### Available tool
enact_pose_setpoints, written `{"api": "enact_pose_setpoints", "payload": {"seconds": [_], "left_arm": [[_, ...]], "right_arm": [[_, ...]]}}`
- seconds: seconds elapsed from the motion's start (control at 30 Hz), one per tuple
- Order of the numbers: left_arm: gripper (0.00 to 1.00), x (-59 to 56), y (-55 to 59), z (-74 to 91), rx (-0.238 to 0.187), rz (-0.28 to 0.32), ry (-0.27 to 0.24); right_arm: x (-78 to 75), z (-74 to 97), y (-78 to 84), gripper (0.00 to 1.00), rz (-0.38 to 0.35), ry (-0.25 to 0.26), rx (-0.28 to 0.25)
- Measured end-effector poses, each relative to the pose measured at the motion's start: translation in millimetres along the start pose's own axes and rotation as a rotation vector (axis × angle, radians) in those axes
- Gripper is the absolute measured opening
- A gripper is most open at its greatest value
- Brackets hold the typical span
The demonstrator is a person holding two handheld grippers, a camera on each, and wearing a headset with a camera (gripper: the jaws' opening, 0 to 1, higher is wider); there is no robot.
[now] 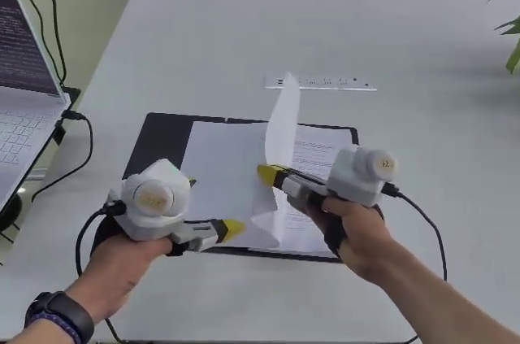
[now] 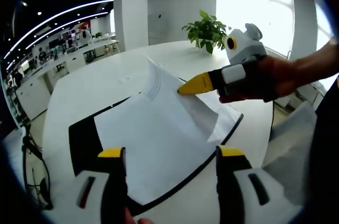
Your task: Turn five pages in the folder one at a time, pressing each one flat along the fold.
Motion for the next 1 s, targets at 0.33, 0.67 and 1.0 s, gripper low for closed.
{"api": "enact_pose_setpoints", "payload": {"seconds": [0.33, 0.67, 1.0], "left_arm": [[0.68, 15.9, 18.1, 19.8, -0.011, 0.051, -0.038], [0.69, 24.4, 37.6, 30.3, -0.005, 0.092, -0.052], [0.69, 33.0, 45.5, 36.1, 0.004, 0.095, -0.06]], "right_arm": [[15.2, -31.5, 15.5, 0.0, 0.007, -0.03, 0.059], [20.7, -66.0, 23.4, 0.0, -0.01, -0.051, 0.111], [16.6, -89.1, 35.5, 0.0, -0.021, -0.054, 0.18]]}}
Point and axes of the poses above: the centre of the closed fingertips' face, and the gripper's own axes: z roughly backward along the fingers, x roughly to its left, y roughly out of its underside, the point moved 5 cm from there along z, roughly backward along the fingers, and after that the axes turned 10 degrees about x, right-handed, at the moved point
